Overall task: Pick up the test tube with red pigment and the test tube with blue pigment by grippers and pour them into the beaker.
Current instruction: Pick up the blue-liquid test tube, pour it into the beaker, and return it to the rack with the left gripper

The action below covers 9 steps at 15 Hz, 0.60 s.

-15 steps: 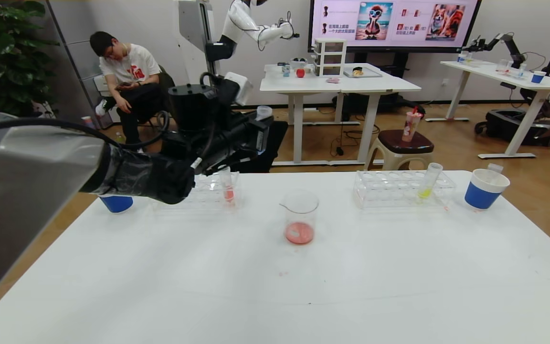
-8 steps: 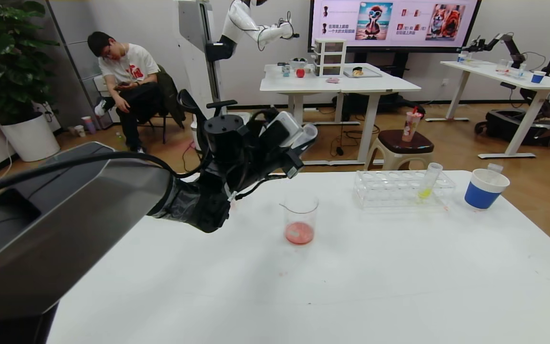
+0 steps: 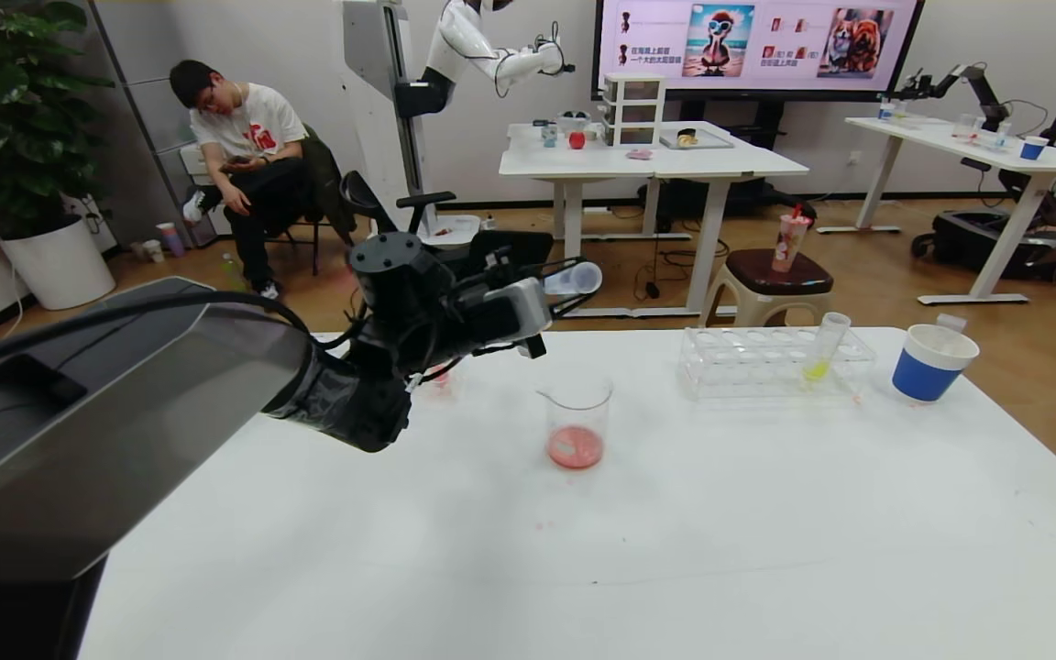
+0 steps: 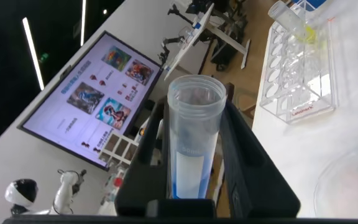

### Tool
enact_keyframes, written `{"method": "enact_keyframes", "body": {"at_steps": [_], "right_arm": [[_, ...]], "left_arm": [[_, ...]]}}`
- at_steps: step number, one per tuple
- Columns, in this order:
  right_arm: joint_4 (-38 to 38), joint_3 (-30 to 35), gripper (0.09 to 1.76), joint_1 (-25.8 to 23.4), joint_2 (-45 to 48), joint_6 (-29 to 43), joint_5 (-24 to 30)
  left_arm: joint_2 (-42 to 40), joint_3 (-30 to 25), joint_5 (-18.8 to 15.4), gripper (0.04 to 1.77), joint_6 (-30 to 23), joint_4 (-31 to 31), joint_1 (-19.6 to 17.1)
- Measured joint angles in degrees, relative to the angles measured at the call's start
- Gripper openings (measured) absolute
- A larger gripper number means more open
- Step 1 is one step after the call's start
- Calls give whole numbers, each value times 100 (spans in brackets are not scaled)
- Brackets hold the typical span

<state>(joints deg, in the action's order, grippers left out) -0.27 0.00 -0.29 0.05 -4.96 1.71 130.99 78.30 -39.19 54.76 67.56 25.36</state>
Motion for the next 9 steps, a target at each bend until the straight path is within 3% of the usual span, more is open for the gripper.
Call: {"method": "enact_keyframes", "body": {"at_steps": [4,9], "right_arm": [[0,0,173,0,0,0,2],[0,0,173,0,0,1,0]], "left_arm": [[62,-261,-642,50,824,77,-290],[201,-280,-929,50,1530,10,-299]]}}
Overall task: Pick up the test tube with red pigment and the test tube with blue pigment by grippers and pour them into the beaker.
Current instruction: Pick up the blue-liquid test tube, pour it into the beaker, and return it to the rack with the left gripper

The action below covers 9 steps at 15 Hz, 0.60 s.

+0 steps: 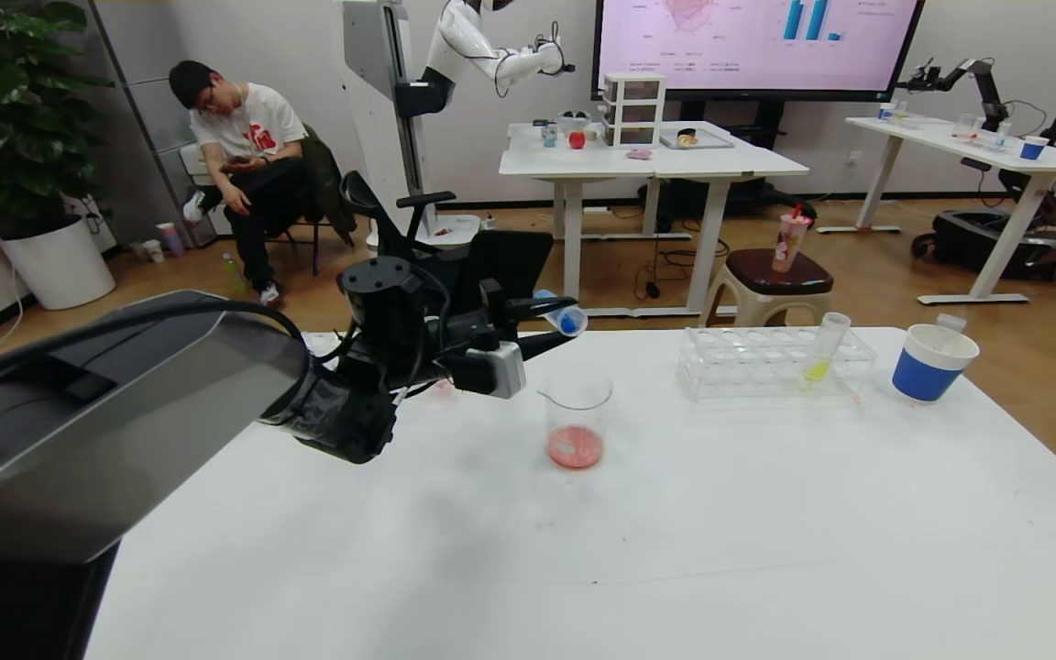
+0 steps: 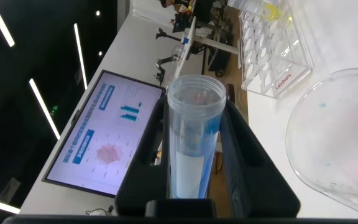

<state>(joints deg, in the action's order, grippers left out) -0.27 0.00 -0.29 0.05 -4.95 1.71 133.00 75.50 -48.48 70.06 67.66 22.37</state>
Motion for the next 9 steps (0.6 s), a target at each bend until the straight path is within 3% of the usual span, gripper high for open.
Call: {"method": "enact_keyframes", "body": {"at_steps": [9], "right_arm": [[2,0,173,0,0,-1,2]], "left_arm": [[204,61,-165,50,753,9,34]]}}
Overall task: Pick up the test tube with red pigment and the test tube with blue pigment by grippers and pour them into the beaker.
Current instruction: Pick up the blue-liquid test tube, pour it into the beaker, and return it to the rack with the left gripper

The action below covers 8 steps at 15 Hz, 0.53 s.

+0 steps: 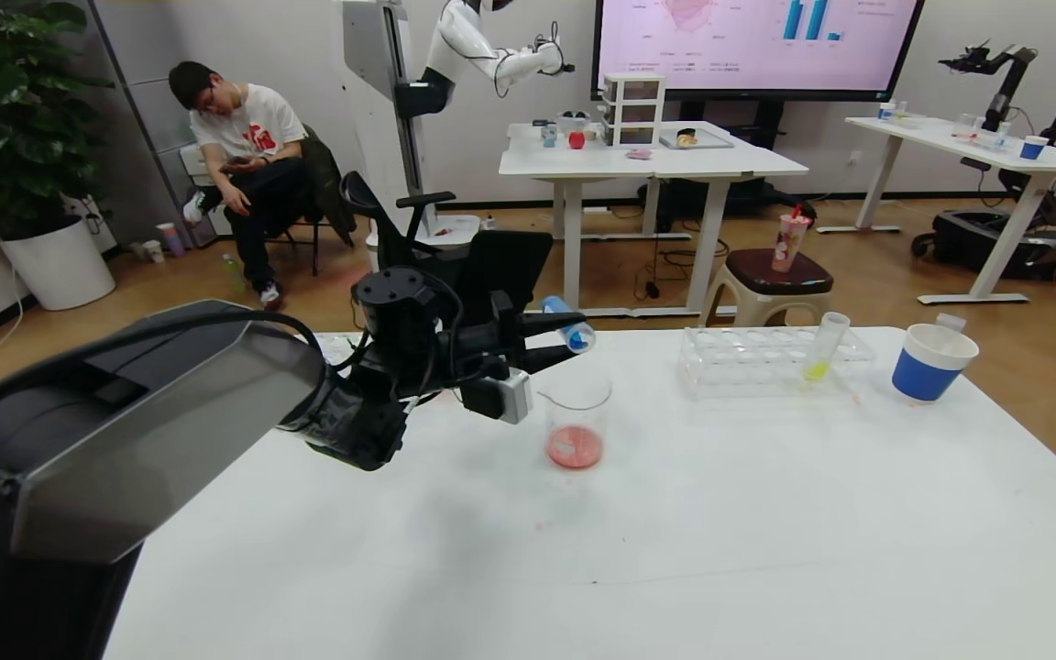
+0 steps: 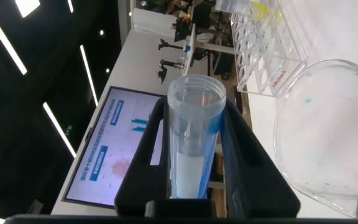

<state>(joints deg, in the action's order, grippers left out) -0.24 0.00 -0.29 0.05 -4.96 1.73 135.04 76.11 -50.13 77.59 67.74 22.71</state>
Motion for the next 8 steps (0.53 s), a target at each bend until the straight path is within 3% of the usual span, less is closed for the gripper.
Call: {"method": "enact_keyframes", "body": {"at_steps": [8], "right_arm": [[0,0,173,0,0,1,0]], "left_arm": [[55,18,96,50,658,37,-108]]}}
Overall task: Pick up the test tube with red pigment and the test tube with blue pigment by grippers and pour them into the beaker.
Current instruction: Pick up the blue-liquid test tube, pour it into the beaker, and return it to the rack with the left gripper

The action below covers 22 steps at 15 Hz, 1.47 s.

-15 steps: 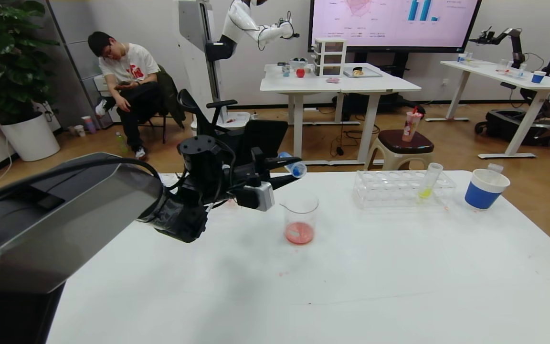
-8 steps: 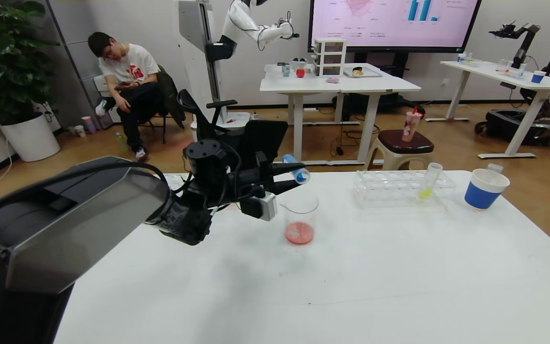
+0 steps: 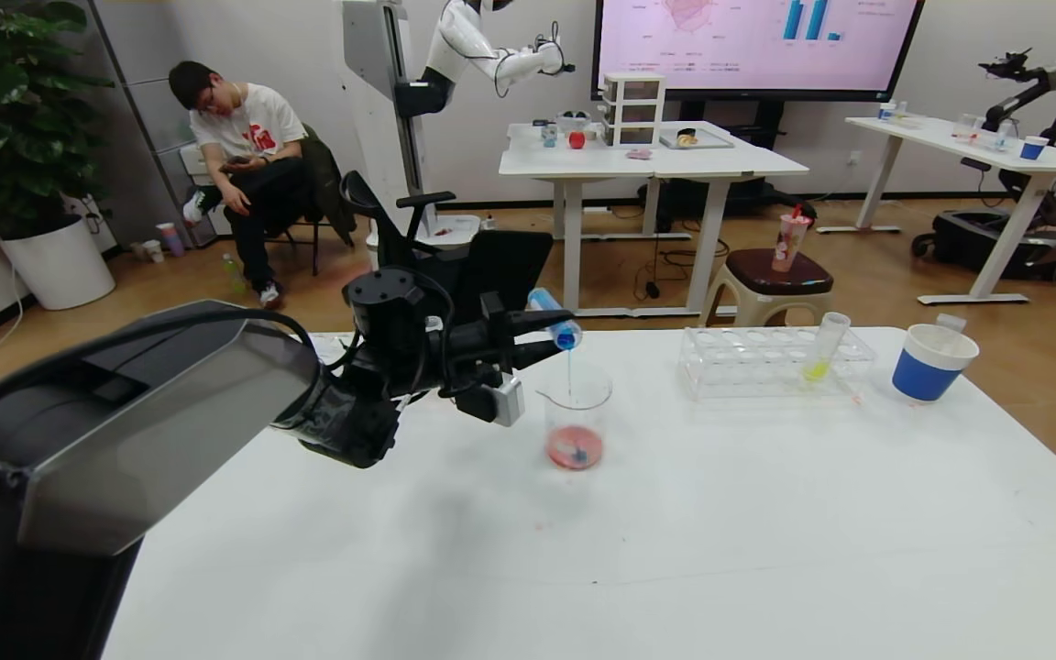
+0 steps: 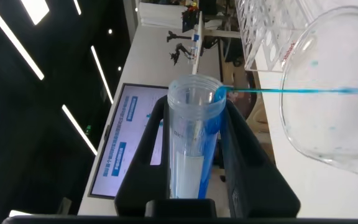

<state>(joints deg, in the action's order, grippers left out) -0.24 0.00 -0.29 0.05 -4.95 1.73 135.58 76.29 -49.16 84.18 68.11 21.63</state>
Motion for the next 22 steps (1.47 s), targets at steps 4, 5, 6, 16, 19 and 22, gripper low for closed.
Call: {"method": "enact_keyframes", "body": {"at_steps": [4,5,6,16,19,22], "right_arm": [[-2,0,173,0,0,0,0],[-2,0,173,0,0,0,0],[0,0,173,0,0,0,0],[0,0,173,0,0,0,0],[-2,0,173,0,0,0,-2],[-2,0,173,0,0,0,0]], "left_arm": [[2,-9,116,50,293,41,-13],[2,-29,121,50,386,41,-18],[2,-49,132,50,490,39,-18],[44,-72,363,50,1139,5,-10],[41,-72,374,50,1506,-4,-10],[44,-74,372,50,1618,7,-11]]}}
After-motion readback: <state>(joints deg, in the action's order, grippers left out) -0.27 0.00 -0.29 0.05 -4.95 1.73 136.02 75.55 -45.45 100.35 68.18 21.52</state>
